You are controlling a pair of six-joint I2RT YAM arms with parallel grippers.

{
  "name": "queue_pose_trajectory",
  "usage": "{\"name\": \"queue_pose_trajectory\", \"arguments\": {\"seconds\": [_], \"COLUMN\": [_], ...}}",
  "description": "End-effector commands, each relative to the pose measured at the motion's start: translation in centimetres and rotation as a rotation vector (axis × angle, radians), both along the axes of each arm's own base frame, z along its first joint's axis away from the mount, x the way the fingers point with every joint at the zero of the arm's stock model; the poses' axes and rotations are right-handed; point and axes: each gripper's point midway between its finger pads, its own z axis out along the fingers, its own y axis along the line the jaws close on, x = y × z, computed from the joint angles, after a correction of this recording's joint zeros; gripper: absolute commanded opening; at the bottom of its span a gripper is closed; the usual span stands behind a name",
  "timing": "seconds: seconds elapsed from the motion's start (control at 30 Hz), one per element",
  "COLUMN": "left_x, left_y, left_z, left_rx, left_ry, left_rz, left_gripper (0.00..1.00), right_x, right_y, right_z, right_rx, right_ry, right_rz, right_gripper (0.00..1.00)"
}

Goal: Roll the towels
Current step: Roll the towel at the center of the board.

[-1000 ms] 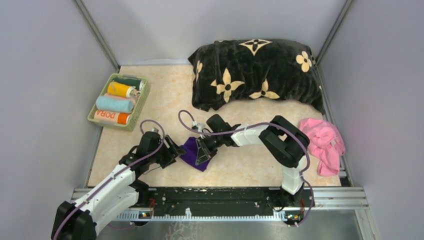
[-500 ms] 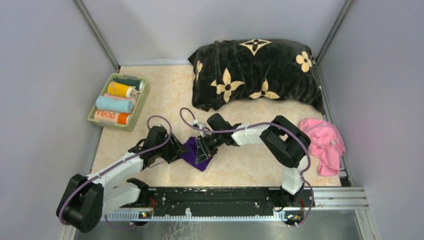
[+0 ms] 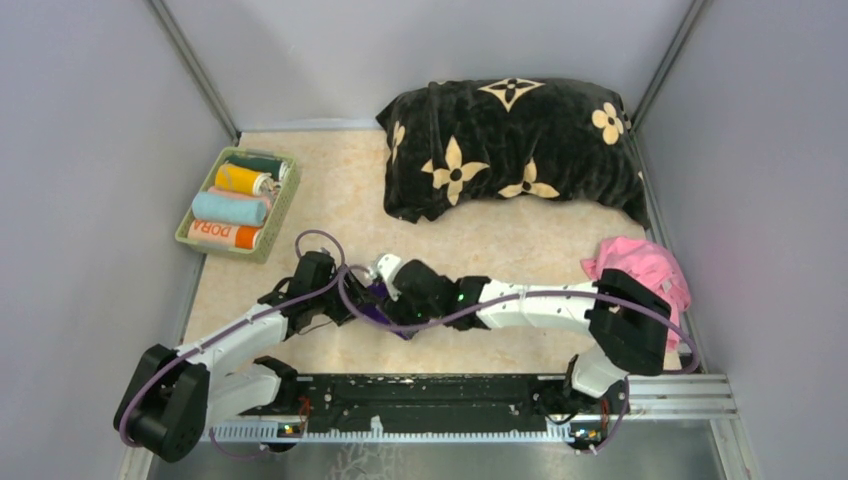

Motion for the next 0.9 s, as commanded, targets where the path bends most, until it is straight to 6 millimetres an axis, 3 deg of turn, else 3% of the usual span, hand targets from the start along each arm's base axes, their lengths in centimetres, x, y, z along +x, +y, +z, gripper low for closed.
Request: {"name": "queue_pose_trajectory", "arguments": {"seconds": [0.0,0.07,0.2,0.4,0.57,0.73,0.87], "left_x": [-3.1,-3.1,-3.0,-2.9,-2.6,-1.5,0.0], "left_y": [3.4,3.4,3.3,3.3,3.2,3.0,2.5], "left_z": [-4.0,-4.0,-3.9,-3.9,-3.8,-3.2,-1.5], "left_rx": [0.166,0.166,0.165,0.162,0.164,0.173,0.142], "left_ry": [0.134,0.133,0.129,0.128,0.114,0.088,0.038], "left_rz": [0.028,0.031,0.030,0.027,0.019,0.019,0.006], "left_gripper": [0.61,0.61,0.61,0.63,0.66,0.69,0.72], "right_x": [1.2,0.6,-0.1,-1.5,-1.5,-1.6,-2.6], "right_y": [0.6,1.2,1.7,1.9,1.1,0.7,1.1], "right_z": [3.0,2.9,0.7,-3.7,-6.8,-8.7,-8.3], "right_rx": [-0.079,-0.109,-0.195,-0.308,-0.388,-0.413,-0.314], "right_ry": [-0.291,-0.339,-0.369,-0.358,-0.354,-0.285,-0.102], "right_rz": [-0.015,0.011,0.045,0.113,0.139,0.186,0.220], "right_gripper": [0.55,0.55,0.55,0.51,0.46,0.32,0.18]}}
